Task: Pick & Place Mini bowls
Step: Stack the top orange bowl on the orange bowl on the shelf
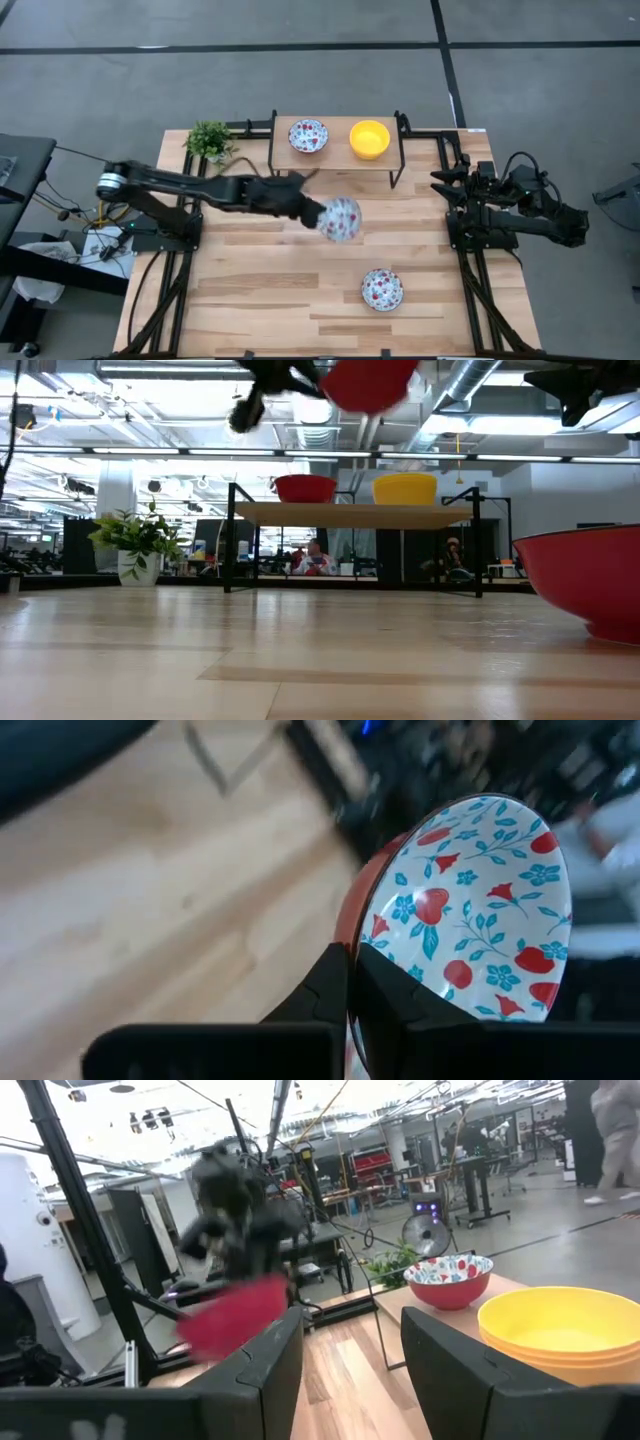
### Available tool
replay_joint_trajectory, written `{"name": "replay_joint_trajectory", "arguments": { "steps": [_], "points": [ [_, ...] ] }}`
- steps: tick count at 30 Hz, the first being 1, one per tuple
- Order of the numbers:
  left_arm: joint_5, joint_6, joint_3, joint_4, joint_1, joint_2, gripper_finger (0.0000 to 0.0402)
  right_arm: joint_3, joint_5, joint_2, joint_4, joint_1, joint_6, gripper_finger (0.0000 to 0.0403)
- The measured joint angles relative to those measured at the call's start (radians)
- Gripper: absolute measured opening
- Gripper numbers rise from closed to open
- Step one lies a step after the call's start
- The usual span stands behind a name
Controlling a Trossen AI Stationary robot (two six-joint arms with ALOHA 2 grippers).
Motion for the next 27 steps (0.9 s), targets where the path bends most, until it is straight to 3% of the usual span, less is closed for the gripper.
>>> {"name": "replay_joint_trajectory", "arguments": {
  "steps": [6, 13, 19, 27],
  "points": [
    [-0.153, 0.051, 0.001, 0.0, 0.01, -0.13, 0.0008, 0.0, 0.0, 0.0, 0.0, -0.001, 0.0, 0.0159],
    [-0.225, 0.123, 0.001, -0.007, 0.107, -0.213, 0.0008, 0.0, 0.001, 0.0, 0.0, -0.001, 0.0, 0.0159],
    [-0.223, 0.152, 0.009, -0.011, 0.248, -0.238, 0.0008, 0.0, 0.001, 0.0, 0.0, -0.001, 0.0, 0.0159],
    [-0.12, 0.157, 0.135, -0.153, 0.411, -0.219, 0.0005, 0.0, 0.003, 0.0, 0.0, -0.001, -0.001, 0.0159]
  ]
}}
